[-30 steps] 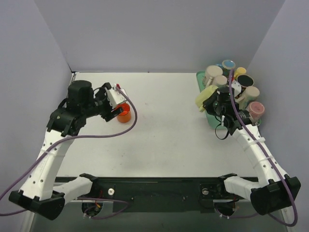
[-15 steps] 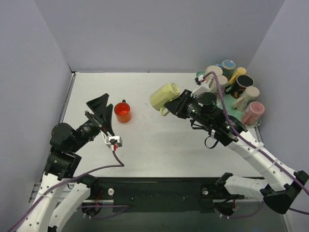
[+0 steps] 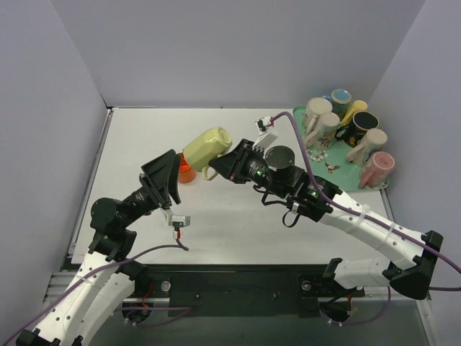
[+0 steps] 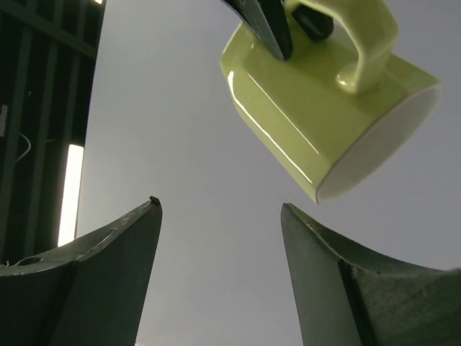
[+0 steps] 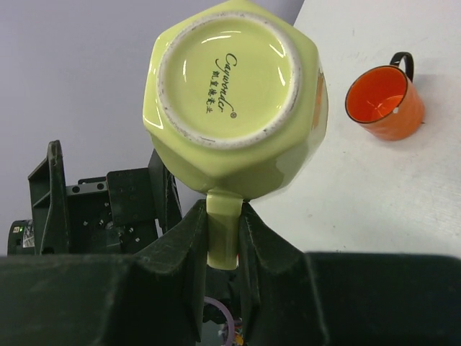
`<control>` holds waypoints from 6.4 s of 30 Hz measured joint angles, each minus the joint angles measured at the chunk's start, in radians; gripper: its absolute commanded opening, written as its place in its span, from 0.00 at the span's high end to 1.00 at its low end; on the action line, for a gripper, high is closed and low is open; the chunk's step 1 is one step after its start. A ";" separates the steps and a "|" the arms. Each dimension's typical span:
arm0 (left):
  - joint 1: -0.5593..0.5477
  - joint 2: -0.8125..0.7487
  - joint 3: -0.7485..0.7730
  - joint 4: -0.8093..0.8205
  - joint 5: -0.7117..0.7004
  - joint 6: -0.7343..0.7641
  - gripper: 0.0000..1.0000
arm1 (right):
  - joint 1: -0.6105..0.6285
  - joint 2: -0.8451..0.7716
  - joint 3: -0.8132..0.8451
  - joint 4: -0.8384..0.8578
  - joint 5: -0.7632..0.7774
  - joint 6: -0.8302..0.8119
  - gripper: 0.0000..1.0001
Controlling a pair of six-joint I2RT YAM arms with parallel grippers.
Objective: Turn the mug right side up
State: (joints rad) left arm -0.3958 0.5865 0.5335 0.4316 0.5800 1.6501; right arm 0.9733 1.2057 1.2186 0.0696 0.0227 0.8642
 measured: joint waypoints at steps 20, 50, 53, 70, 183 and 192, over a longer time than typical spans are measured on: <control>-0.005 0.001 -0.018 -0.084 -0.016 0.093 0.26 | 0.036 0.048 0.061 0.010 0.063 -0.055 1.00; -0.058 0.085 0.117 -0.414 -0.159 0.002 1.00 | -0.110 0.117 0.026 -0.001 -0.023 0.051 0.09; -0.061 0.175 0.241 -0.658 -0.336 -0.134 1.00 | -0.130 0.051 0.011 -0.129 0.129 -0.045 0.08; 0.420 1.101 1.003 -1.603 -0.522 -1.104 1.00 | -0.209 -0.120 -0.141 -0.315 0.363 -0.232 0.06; -0.539 0.304 0.158 -0.131 -0.507 0.307 0.03 | -0.359 -0.241 -0.174 -0.175 -0.286 0.002 1.00; -0.531 0.342 0.169 -0.086 -0.497 0.325 0.05 | -0.232 -0.185 -0.117 -0.134 -0.272 0.001 1.00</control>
State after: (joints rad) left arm -0.9268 0.9283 0.7025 0.3458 0.0834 1.9751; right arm 0.7414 1.0206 1.1019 -0.0639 -0.2493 0.8654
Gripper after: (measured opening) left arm 0.966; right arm 0.165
